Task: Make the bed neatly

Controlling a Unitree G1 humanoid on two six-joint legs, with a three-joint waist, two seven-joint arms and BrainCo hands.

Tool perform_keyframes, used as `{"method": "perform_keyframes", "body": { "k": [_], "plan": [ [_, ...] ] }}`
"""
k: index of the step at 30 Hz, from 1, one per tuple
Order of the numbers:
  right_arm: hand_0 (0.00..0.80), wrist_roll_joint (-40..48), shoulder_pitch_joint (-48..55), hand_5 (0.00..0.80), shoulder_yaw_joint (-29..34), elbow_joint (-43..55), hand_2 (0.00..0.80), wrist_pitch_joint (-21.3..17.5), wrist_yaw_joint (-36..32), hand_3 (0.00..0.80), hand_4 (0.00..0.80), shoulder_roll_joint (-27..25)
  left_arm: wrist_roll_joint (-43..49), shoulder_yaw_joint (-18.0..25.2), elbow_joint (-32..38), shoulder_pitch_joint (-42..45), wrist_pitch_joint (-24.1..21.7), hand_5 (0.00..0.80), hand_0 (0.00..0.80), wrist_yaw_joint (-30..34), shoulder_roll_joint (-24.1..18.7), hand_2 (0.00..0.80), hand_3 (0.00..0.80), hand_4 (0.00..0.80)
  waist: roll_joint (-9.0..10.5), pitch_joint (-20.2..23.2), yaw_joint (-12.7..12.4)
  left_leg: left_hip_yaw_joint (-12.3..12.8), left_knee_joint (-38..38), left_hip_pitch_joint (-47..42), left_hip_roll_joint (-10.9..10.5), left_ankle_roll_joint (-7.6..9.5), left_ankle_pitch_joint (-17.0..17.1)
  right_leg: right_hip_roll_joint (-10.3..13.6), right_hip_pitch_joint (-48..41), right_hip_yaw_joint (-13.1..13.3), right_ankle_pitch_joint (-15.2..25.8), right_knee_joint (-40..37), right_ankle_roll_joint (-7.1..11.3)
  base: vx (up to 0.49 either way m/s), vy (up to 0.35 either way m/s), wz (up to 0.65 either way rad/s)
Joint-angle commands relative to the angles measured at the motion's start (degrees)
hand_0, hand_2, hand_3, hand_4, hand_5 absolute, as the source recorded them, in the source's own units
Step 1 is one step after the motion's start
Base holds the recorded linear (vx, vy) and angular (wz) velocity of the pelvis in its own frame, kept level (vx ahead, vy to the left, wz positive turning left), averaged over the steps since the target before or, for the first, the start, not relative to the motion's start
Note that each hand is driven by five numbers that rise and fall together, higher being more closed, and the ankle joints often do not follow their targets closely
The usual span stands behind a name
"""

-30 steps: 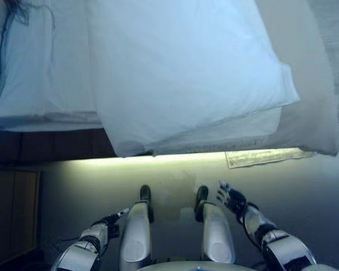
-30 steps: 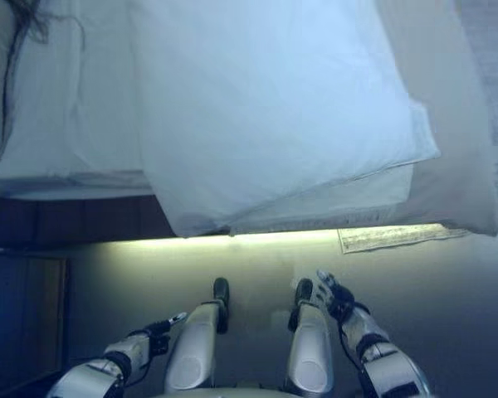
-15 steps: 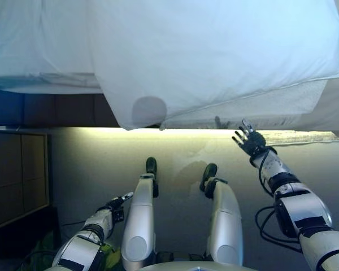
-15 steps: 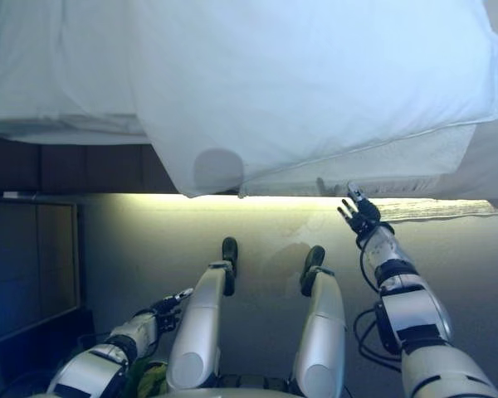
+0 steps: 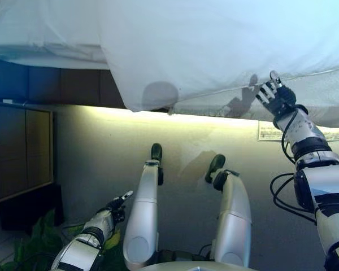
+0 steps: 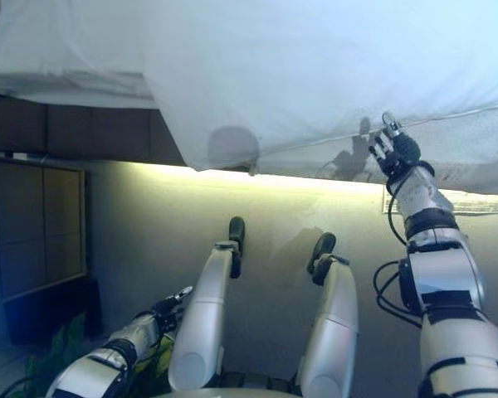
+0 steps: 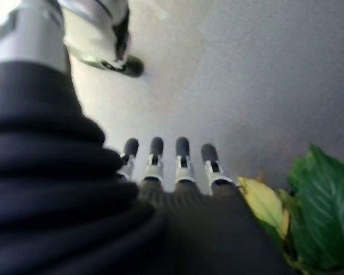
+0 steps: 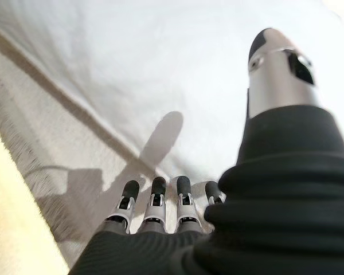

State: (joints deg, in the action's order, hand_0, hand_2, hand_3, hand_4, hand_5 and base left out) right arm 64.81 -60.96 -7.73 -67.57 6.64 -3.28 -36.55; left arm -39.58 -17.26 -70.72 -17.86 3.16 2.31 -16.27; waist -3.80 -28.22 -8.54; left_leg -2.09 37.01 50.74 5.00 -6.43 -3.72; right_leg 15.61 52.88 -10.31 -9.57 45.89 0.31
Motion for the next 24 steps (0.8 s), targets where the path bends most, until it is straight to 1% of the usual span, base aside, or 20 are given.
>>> {"method": "perform_keyframes", "body": {
  "k": [1, 6, 9, 17, 18, 19, 20, 24],
  "plan": [
    [0.0, -0.6, -1.9, 0.0, -2.0, 2.7, 0.0, -0.8, 0.6, 0.0, 0.0, -4.5, -1.1, -0.8, -0.1, 5.8, -0.9, 0.0, 0.0, 0.5, -1.1, 0.0, 0.0, 0.0, -1.64, 1.0, -0.8, 0.2, -1.3, 1.0, -0.5, 4.47, -0.5, 0.4, -0.6, 2.6, 1.9, -2.3, 2.35, 0.038, -0.011, 0.06],
    [0.0, -1.8, -6.4, 0.0, -3.5, 2.7, 0.0, -0.6, 1.1, 0.0, 0.0, -6.5, -1.4, 0.2, 0.3, 7.4, -1.7, 0.0, 0.0, 1.8, -1.9, 0.0, 0.0, 0.0, -2.05, 0.5, -1.5, -0.1, -0.9, 2.4, -0.6, 4.4, 0.0, 0.7, 0.6, 2.4, 1.4, -0.8, 2.04, 0.028, 0.007, 0.08],
    [0.0, -1.8, -8.9, 0.0, -4.3, 2.6, 0.0, -1.2, 1.1, 0.0, 0.0, -7.6, -0.9, 0.7, 1.2, 8.3, -1.3, 0.0, 0.0, 2.2, -2.5, 0.0, 0.0, 0.0, -2.39, 0.3, -1.9, -0.3, -0.3, 3.3, -0.6, 4.4, 0.2, 1.0, 1.3, 2.3, 1.1, 0.2, 1.88, 0.015, 0.003, 0.06],
    [0.0, -1.6, -13.0, 0.0, -6.7, 4.6, 0.0, -1.7, -2.9, 0.0, 0.0, -8.4, 0.6, 1.1, 2.0, 10.9, -2.3, 0.0, 0.0, 4.7, -3.6, 0.0, 0.0, 0.0, -2.71, -0.3, -2.5, -0.4, 0.5, 3.2, -0.3, 4.13, 0.6, 1.3, 1.1, 2.0, 1.0, 0.9, 1.55, -0.003, 0.014, 0.0],
    [0.449, -1.4, -13.0, 0.449, -6.8, 5.0, 0.449, -1.9, -3.2, 0.449, 0.449, -8.2, 0.8, 1.0, 2.0, 11.0, -2.5, 0.0, 0.0, 4.9, -3.6, 0.0, 0.0, 0.0, -2.68, -0.3, -2.5, -0.4, 0.7, 3.0, -0.2, 4.06, 0.5, 1.4, 0.9, 2.0, 1.1, 0.8, 1.55, -0.015, 0.037, -0.01],
    [0.775, -1.2, -12.8, 0.775, -6.7, 5.4, 0.775, -2.3, -3.8, 0.775, 0.775, -8.0, 0.9, 1.0, 2.2, 11.1, -2.5, 0.0, 0.0, 5.2, -3.6, 0.0, 0.0, 0.0, -2.65, -0.2, -2.4, -0.3, 0.5, 2.5, -0.1, 4.05, 0.5, 1.4, 0.4, 1.9, 1.1, 0.6, 1.55, -0.002, 0.044, -0.01],
    [0.8, -1.6, -12.1, 0.8, -6.1, 5.6, 0.8, -2.4, -4.8, 0.8, 0.8, -7.6, 1.3, 0.9, 2.2, 11.2, -2.7, 0.0, 0.0, 5.5, -3.4, 0.0, 0.0, 0.0, -2.53, 0.1, -2.3, -0.2, 0.2, 1.5, 0.1, 3.95, 0.4, 1.5, -0.5, 1.7, 1.1, 0.0, 1.63, 0.005, 0.051, -0.01],
    [0.8, -1.9, -9.4, 0.8, -4.2, 6.4, 0.8, -1.9, -6.5, 0.8, 0.8, -6.6, 1.4, 0.1, 2.8, 11.6, -3.6, 0.0, 0.0, 5.4, -2.9, 0.0, 0.0, 0.0, -2.2, 0.5, -2.1, 0.6, -1.5, -2.7, 0.7, 3.77, 0.2, 1.6, -4.6, 0.7, 1.5, -2.8, 1.95, 0.002, 0.047, -0.06]
  ]
}}
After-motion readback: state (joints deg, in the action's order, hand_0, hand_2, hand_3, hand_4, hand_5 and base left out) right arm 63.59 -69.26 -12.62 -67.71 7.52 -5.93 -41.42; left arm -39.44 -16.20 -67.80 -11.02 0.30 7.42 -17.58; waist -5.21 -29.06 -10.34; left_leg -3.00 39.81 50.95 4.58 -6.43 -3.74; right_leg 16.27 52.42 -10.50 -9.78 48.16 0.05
